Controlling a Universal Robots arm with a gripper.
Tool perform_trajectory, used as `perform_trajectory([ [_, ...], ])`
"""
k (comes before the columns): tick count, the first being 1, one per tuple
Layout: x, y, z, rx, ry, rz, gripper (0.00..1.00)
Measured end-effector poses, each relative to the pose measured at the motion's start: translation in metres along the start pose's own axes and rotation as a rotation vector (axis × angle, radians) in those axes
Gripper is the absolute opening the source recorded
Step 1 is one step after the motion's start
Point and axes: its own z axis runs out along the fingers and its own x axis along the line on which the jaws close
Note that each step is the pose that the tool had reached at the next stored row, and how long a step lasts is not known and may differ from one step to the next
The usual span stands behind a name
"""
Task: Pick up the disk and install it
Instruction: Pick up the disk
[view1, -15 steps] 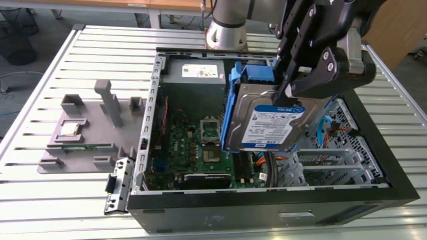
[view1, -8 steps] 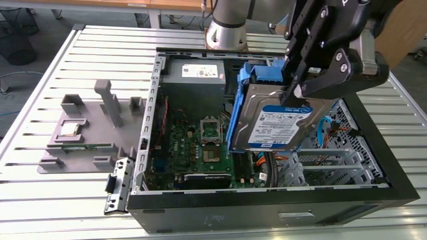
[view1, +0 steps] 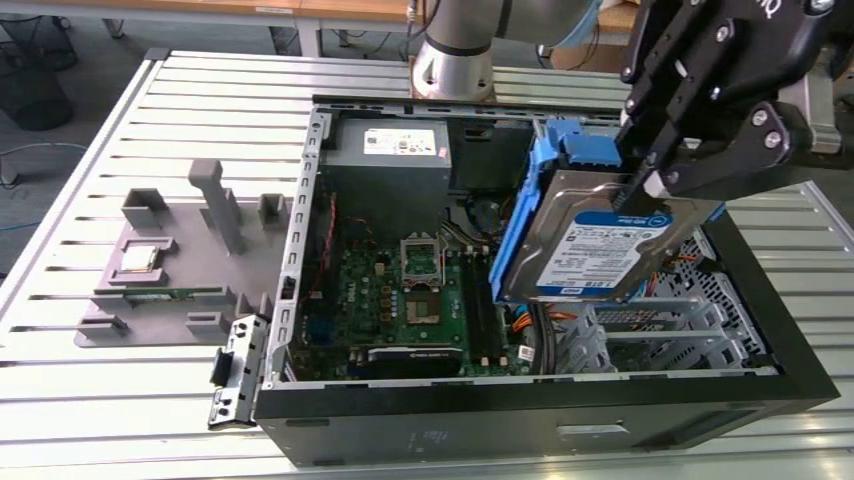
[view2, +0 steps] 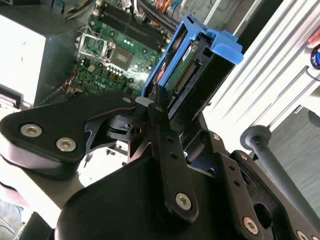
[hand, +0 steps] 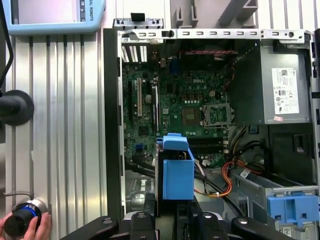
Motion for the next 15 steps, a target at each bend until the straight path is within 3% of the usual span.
perform_trajectory([
  [6,-0.0011,-0.0206,-0.0007,0.0001,0.0000,0.000,0.35],
  [15,-0.0031,-0.0595,-0.0019,0.0000,0.0001,0.000,0.35],
])
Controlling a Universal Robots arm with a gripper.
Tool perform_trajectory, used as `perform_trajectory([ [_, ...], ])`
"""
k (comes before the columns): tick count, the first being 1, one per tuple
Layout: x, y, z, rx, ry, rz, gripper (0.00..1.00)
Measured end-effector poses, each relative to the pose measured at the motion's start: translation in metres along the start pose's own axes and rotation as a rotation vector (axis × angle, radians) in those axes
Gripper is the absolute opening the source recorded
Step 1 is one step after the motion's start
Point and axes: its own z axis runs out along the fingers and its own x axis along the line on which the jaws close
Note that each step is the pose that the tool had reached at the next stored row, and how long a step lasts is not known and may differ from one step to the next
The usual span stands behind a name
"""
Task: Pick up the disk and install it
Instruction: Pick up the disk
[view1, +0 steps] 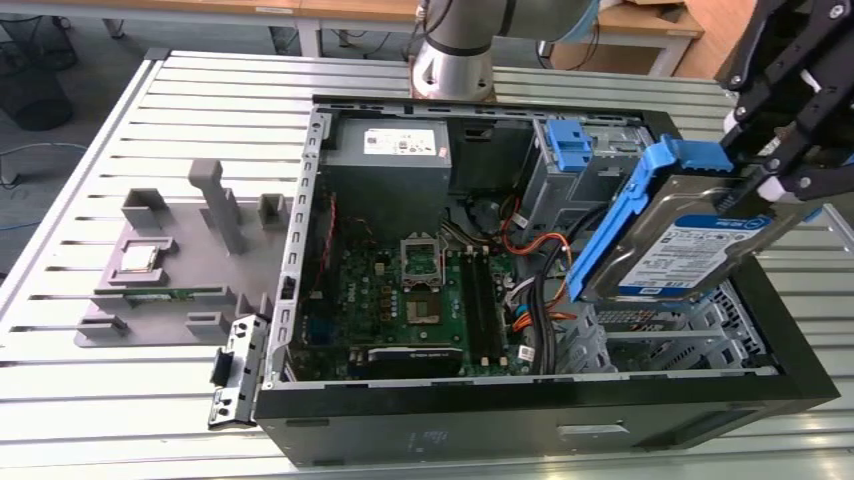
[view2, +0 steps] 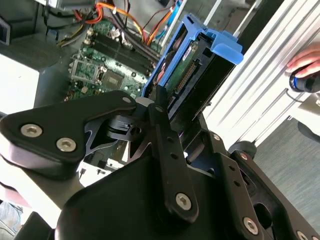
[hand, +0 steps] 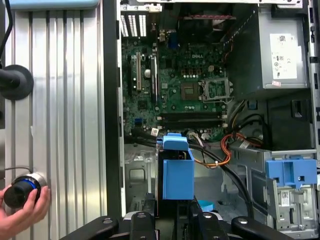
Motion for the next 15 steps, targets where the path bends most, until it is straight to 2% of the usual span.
perform_trajectory([
  [4,-0.0009,-0.0178,-0.0006,-0.0001,0.0000,0.000,0.35],
  [7,-0.0014,-0.0272,-0.0004,-0.0001,-0.0001,0.000,0.35],
  [10,-0.0015,-0.0319,0.0025,0.0000,0.0002,0.000,0.35],
  [15,-0.0012,-0.0346,0.0089,-0.0001,0.0000,0.000,0.35],
])
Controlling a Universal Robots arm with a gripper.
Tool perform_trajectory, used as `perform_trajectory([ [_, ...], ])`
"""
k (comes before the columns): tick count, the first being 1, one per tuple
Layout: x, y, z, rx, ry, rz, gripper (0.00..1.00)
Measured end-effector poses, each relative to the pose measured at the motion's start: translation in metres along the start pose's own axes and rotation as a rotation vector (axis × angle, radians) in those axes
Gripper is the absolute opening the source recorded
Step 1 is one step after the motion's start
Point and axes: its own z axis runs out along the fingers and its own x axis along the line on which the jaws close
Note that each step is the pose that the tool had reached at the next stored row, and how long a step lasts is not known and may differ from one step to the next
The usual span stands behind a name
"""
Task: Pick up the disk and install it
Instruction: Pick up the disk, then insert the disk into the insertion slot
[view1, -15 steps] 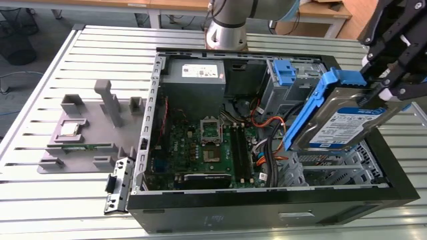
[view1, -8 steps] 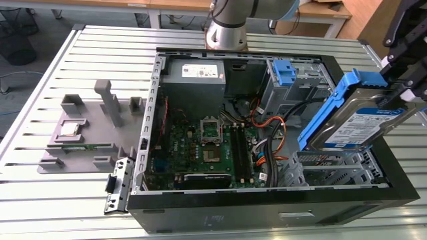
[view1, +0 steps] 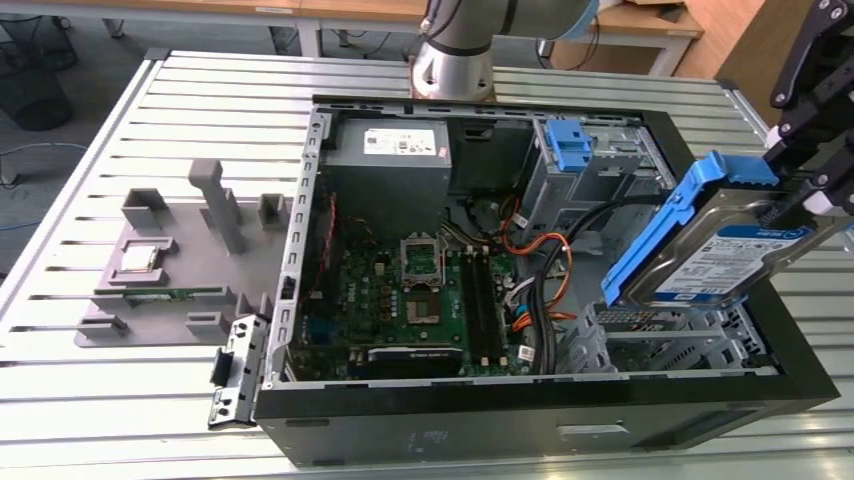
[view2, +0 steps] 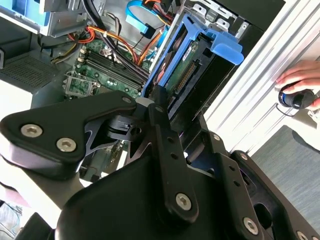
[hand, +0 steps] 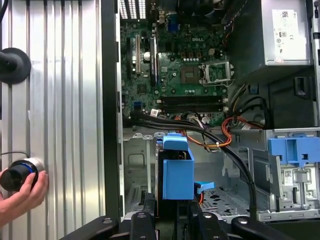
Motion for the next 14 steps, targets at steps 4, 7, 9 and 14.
perform_trajectory([
  [4,0.0001,-0.0006,0.0015,0.0000,0.0001,0.000,0.35],
  [7,0.0004,-0.0007,0.0019,0.0000,-0.0001,0.000,0.35],
  [9,0.0018,-0.0008,0.0023,0.0000,-0.0002,0.000,0.35],
  [14,0.0034,-0.0012,0.0081,0.0001,0.0002,0.000,0.35],
])
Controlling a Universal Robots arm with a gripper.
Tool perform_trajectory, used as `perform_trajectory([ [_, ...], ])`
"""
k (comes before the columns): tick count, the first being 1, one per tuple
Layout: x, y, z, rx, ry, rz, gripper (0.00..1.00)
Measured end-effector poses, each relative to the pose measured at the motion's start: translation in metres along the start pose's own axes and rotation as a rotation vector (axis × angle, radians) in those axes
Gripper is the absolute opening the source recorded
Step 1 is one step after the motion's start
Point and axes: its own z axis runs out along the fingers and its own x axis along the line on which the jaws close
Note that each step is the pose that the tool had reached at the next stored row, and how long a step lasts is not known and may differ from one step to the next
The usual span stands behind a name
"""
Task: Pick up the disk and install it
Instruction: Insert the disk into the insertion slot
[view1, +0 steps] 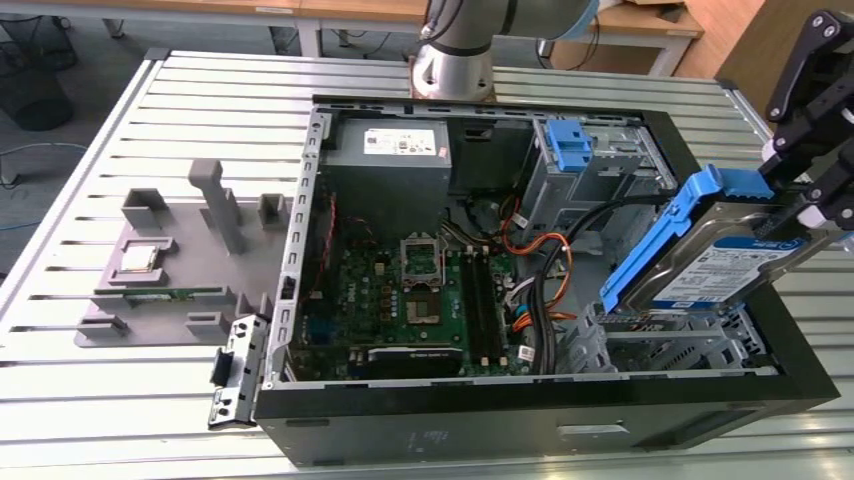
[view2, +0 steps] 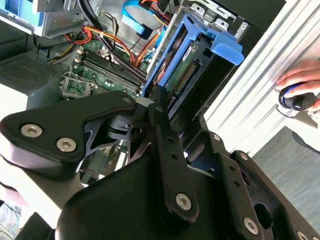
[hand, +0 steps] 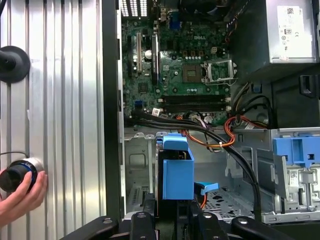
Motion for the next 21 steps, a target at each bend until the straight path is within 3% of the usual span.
perform_trajectory([
  [21,0.0021,-0.0046,0.0103,0.0000,-0.0002,0.000,0.35],
])
